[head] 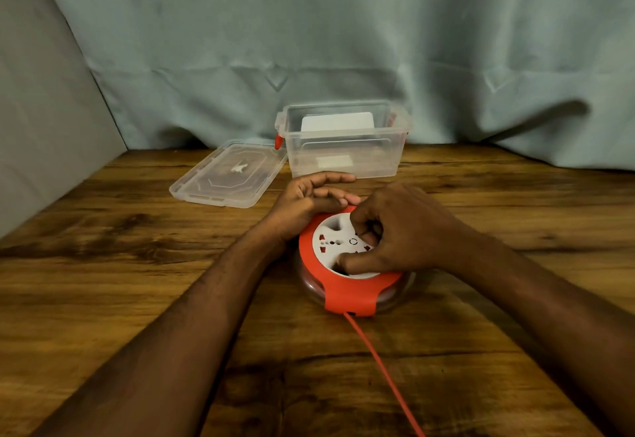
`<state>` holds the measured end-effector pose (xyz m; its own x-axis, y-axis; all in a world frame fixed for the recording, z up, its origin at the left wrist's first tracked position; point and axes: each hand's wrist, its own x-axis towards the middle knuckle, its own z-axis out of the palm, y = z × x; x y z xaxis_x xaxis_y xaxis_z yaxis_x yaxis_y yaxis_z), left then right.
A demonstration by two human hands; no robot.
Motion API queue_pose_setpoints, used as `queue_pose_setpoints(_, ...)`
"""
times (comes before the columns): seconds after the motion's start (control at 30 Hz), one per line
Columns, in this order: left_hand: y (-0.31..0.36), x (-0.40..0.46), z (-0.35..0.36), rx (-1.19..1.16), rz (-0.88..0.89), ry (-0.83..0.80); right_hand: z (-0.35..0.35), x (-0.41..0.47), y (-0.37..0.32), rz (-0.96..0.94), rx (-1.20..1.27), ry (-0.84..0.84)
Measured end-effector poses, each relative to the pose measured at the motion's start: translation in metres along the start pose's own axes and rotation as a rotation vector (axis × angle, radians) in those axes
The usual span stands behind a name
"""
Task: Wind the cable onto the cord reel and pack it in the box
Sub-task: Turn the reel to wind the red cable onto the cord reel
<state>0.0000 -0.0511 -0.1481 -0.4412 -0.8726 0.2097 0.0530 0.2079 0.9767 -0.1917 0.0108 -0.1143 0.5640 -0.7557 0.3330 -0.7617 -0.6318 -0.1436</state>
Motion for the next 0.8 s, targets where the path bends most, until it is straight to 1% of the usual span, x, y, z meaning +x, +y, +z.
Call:
queue_pose_setpoints(0.1,0.000,0.000,-0.001,0.017,-0.003,0.001,0.007,0.001,-0.005,0.007,0.023,0.056)
queue_pose_setpoints(0.23,0.002,-0.001,-0.001,0.046,-0.011,0.016,0.006,0.001,-0.006,-0.032,0.064,0.054)
queue_pose_setpoints(0.33,0.000,0.000,-0.003,0.068,-0.005,0.023,-0.003,-0.001,0.000,-0.093,0.176,0.077)
queue_pose_setpoints(0.4,-0.001,0.000,-0.004,0.072,-0.008,0.012,-0.009,-0.002,0.009,-0.122,0.268,0.039)
queue_pose_setpoints(0.47,-0.002,0.000,-0.005,0.075,-0.019,0.012,-0.012,-0.002,0.016,-0.110,0.332,-0.043)
queue_pose_setpoints(0.53,-0.001,-0.001,-0.005,0.070,-0.032,0.011,-0.012,-0.002,0.022,-0.102,0.330,-0.108)
queue_pose_setpoints(0.67,-0.002,-0.001,-0.004,0.072,-0.035,0.007,-0.014,-0.002,0.024,-0.066,0.307,-0.178)
queue_pose_setpoints(0.8,-0.001,0.001,-0.005,0.036,-0.021,-0.027,-0.018,-0.002,0.021,-0.037,0.367,-0.237)
